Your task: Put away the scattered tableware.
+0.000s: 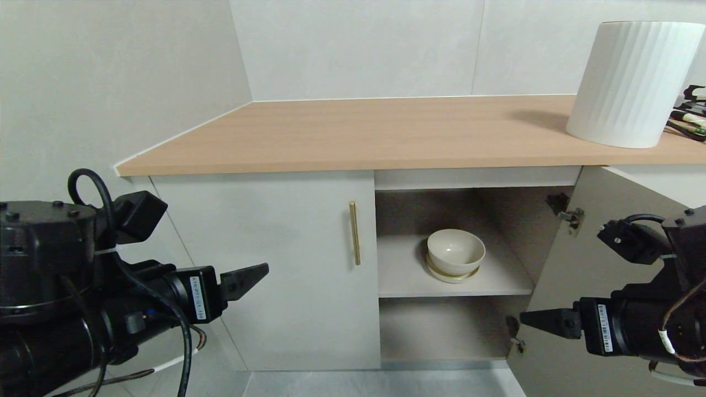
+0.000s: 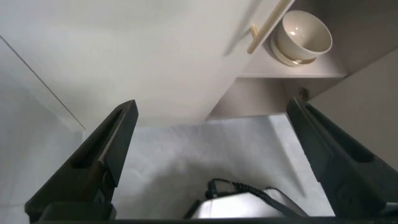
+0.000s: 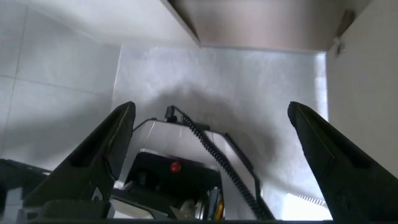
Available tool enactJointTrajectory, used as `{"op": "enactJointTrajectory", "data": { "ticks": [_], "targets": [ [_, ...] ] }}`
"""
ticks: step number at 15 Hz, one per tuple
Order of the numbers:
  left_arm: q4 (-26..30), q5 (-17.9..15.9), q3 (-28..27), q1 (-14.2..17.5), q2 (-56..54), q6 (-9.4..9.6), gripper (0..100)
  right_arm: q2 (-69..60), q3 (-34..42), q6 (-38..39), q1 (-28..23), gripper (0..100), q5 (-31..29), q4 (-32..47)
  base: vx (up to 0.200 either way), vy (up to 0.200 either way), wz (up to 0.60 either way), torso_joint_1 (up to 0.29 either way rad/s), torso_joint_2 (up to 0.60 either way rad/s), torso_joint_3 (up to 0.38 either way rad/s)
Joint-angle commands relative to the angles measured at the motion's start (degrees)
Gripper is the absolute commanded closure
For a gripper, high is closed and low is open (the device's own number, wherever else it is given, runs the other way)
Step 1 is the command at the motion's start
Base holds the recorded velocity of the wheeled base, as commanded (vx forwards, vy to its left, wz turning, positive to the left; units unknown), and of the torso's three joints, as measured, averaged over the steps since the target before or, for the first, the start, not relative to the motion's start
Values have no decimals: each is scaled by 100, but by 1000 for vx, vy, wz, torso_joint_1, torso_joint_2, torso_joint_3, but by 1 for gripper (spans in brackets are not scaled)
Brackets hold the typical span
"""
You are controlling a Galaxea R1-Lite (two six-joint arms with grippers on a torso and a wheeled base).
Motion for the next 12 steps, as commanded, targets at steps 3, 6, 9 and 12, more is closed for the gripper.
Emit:
{"op": "enactJointTrajectory", "data": {
  "ticks": [3,6,9,12],
  "targets": [
    [7,43,-7,-67,145,1,0,-402,29,-10,161,0,-37,231,-200,0,0,2,4,2],
    [7,61,-7,-85,127,1,0,-543,20,-27,187,0,-37,415,-200,0,0,-1,2,2],
    [16,61,2,-146,171,1,0,-534,64,-150,196,0,-37,424,-200,0,0,2,-1,2],
    [16,61,2,-146,180,1,0,-490,90,-150,205,0,-37,415,-200,0,0,1,4,2]
  ]
}}
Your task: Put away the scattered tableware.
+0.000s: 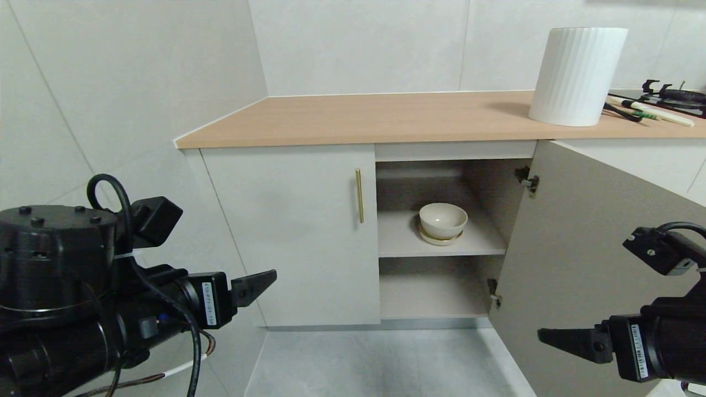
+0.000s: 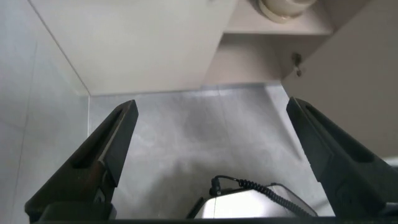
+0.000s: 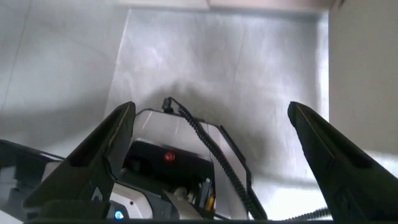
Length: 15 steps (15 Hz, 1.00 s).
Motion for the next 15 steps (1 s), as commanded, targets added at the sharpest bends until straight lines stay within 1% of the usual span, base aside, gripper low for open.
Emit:
{"op": "enactJointTrajectory", "data": {
  "ticks": [1,9,11,13,15],
  "targets": [
    [-1,4,8,-10,29,-3,0,30,6,-8,4,0,1,-8,-200,0,0,2,2,2],
    [-1,-14,26,-36,29,6,0,-14,6,-43,4,0,-8,36,0,0,0,0,0,0],
    [-1,-5,26,-36,29,6,0,-93,-46,-193,-14,0,-52,396,0,0,0,0,0,0],
    [-1,4,26,-36,37,6,0,-251,-169,-403,-40,0,-96,915,0,-200,0,5,2,7],
    [-1,4,26,-36,37,6,0,-286,-301,-430,-49,0,-105,1319,0,-200,0,2,5,2]
  ]
}}
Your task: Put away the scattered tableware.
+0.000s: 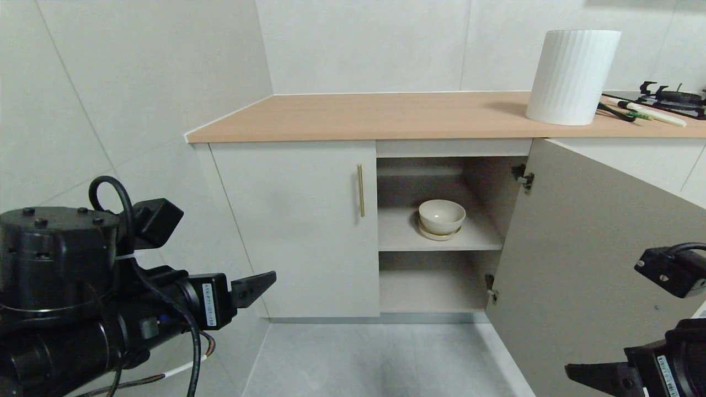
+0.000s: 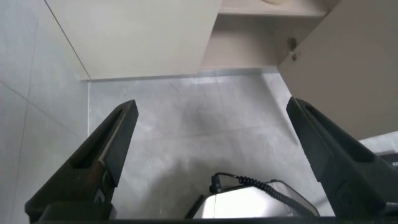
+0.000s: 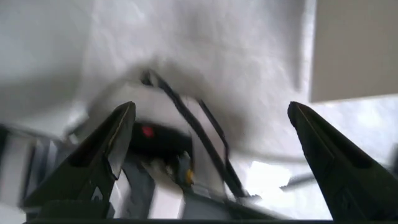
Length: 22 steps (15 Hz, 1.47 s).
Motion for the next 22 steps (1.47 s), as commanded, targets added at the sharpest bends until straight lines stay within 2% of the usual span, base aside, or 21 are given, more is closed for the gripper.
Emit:
{"op": "enactJointTrajectory", "data": {
  "ticks": [1,6,10,13,15,17,18,20,22],
  "targets": [
    [-4,-1,1,-6,18,-1,0,-31,-86,-1,-34,0,-53,100,0,-200,0,12,2,2],
    [-4,-10,1,-6,18,-1,0,31,-112,-396,-544,0,-316,399,0,-200,0,4,1,1],
    [-4,-19,10,-6,18,-1,0,-145,-446,-880,-1036,0,-545,1497,0,-50,0,-2,1,1],
    [-4,-27,10,-6,18,-10,0,-286,-490,-1433,-1985,0,-1160,1488,0,0,0,0,0,0],
    [-4,-27,10,-6,18,-10,0,-303,-649,-1741,-2732,0,-1186,1471,0,0,0,0,0,0],
    [-4,-27,19,-6,18,-10,0,-268,-719,-1926,-3295,0,-1186,1295,0,0,0,0,0,0],
    [-4,-36,28,-6,18,-10,0,-101,-666,-2084,-3778,0,-1169,803,0,0,0,0,0,0],
    [-13,-36,28,-6,27,-10,0,277,-508,-2066,-4095,0,-1134,47,0,0,0,0,0,0],
    [-30,-27,19,-6,62,-10,0,699,-350,-2013,-4191,0,-1107,-665,0,0,0,0,0,0]
  ]
}}
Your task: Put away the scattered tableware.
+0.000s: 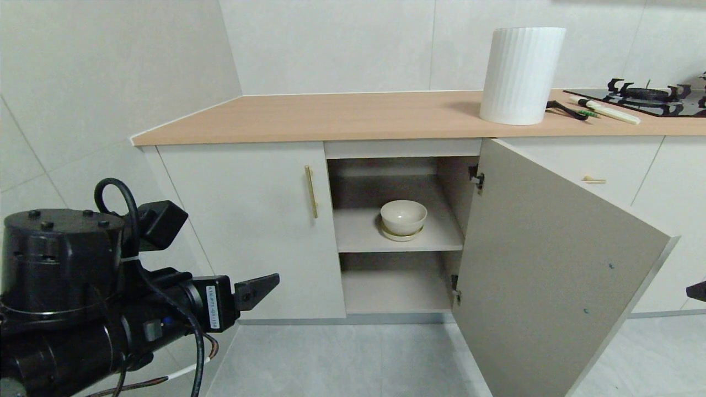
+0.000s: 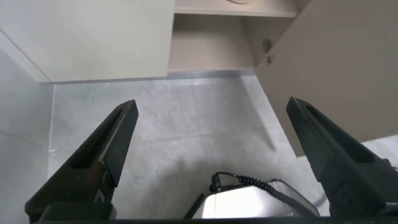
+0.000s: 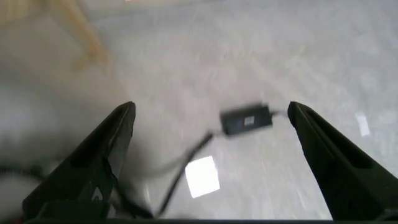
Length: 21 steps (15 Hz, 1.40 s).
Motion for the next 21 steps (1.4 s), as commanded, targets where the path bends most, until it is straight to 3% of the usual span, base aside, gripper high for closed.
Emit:
{"op": "enactJointTrajectory", "data": {
  "ticks": [1,6,13,17,21],
  "targets": [
    [0,-1,-7,0,29,-3,0,647,196,105,-149,0,21,-425,0,0,0,0,0,0],
    [0,-1,2,0,29,-3,0,1104,310,404,0,0,319,-838,0,0,0,0,0,0],
    [0,-1,-7,0,2,-3,0,1332,345,1380,897,0,548,-1225,0,0,0,0,0,0],
    [0,-1,-24,0,-24,-3,0,1368,398,1837,1547,0,592,-1339,0,0,0,0,0,0],
    [0,17,-42,9,-94,6,0,1508,292,2188,2611,0,952,-1366,0,0,0,0,0,0]
  ]
}}
